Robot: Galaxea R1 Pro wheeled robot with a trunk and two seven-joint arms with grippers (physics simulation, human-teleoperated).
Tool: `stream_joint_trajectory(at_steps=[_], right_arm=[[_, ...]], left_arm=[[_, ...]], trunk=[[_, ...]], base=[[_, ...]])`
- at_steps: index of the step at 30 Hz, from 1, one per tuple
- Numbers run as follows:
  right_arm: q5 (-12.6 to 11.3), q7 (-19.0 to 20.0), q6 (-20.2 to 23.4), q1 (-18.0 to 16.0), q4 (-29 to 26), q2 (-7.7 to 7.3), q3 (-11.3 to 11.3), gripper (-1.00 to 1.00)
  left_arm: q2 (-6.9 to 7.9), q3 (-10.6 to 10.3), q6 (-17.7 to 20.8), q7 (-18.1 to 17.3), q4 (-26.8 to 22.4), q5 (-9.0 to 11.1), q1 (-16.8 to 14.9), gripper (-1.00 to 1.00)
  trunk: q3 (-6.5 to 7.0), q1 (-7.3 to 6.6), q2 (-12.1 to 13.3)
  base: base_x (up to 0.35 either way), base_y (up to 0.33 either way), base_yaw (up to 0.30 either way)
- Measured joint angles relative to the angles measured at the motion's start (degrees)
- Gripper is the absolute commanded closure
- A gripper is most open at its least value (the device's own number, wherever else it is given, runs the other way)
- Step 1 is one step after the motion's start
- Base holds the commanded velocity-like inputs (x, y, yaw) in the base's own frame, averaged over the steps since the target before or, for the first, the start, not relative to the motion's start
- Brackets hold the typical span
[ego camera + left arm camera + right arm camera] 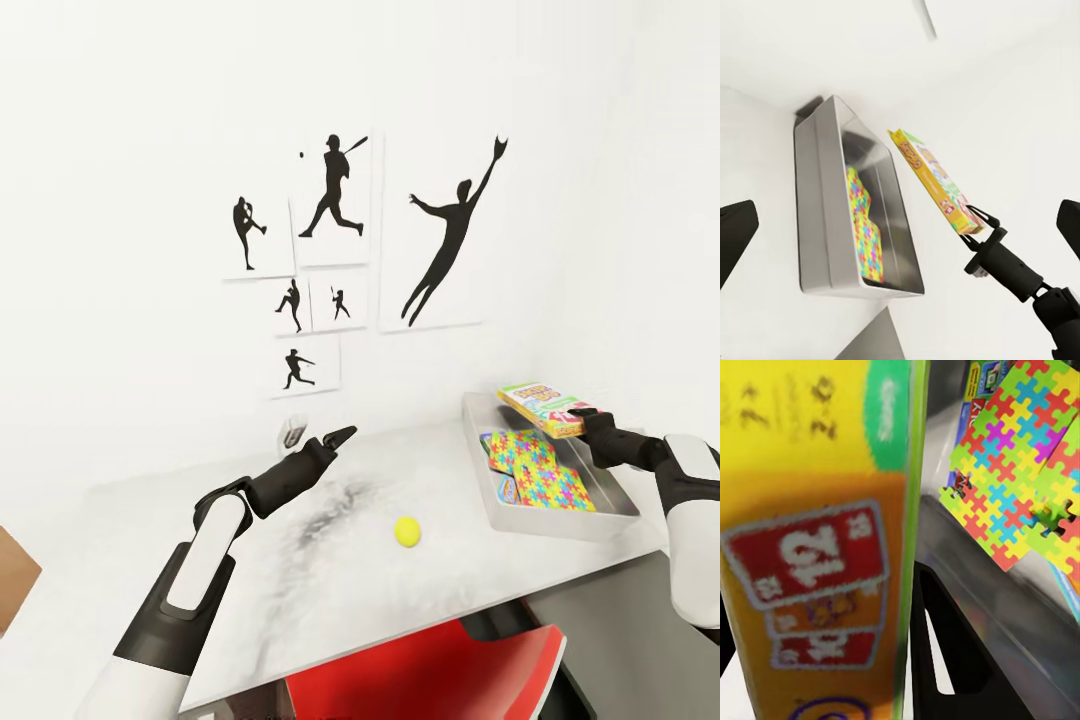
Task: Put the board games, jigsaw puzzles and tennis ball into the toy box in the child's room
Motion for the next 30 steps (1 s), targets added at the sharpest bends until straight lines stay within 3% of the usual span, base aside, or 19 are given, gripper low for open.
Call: stream_joint_trajectory(at_steps=[30], right_arm=[[0.01, -0.03, 0.00, -0.12, 0.00, -0.32, 0.00, 1.00]], left_arm=[[0.00, 0.00, -0.08, -0.03, 0.00, 0.00, 0.08, -1.00]], trunk=[[-2.77, 0.00, -0.01]], base=[[0.000, 0.000, 0.000]])
